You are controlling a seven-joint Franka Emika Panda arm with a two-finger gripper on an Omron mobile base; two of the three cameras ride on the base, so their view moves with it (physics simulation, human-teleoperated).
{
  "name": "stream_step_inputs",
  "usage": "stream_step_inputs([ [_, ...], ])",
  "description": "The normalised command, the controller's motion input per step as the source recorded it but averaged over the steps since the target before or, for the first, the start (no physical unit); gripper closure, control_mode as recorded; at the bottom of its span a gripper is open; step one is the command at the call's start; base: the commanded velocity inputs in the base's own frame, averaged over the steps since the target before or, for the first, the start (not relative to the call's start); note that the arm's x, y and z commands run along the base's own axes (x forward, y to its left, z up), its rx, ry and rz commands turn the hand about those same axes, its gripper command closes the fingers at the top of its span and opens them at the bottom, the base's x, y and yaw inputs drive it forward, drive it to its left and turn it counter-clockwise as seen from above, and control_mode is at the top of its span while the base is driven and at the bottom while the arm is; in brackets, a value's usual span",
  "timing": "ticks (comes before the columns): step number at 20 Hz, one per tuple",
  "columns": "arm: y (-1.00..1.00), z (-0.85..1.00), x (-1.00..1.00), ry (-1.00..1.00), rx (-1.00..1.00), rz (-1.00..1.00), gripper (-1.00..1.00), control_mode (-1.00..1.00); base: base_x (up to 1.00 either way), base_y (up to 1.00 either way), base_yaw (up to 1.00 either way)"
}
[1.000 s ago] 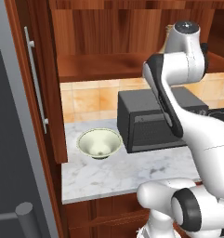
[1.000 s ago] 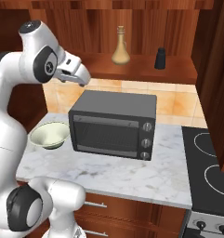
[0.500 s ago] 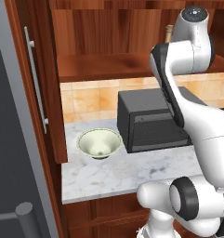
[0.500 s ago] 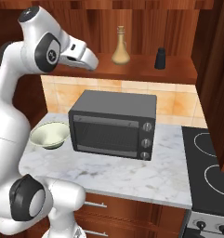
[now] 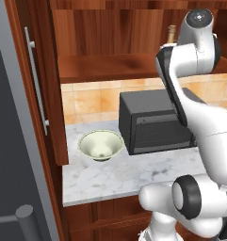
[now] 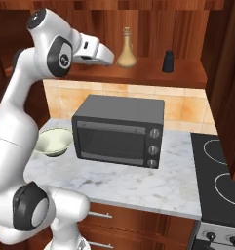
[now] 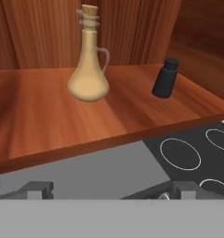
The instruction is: Retrieve the bottle and the shaker from the cabinet and place them next to the mixing bowl on the counter. Then add garlic from the fridge to the mixing bowl.
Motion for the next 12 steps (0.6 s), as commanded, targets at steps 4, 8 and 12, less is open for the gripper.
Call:
stream_step_inputs([
  [4, -0.20, 0.24, 0.47, 0.00, 0.00, -0.06, -1.00, -1.00, 0.00, 0.00, 0.00],
  [8, -0.01, 0.05, 0.54, 0.00, -0.03, -0.05, -1.00, -1.00, 0.00, 0.00, 0.00],
  [12, 0.00, 0.00, 0.54, 0.00, -0.08, 0.00, -1.00, -1.00, 0.00, 0.00, 0.00],
])
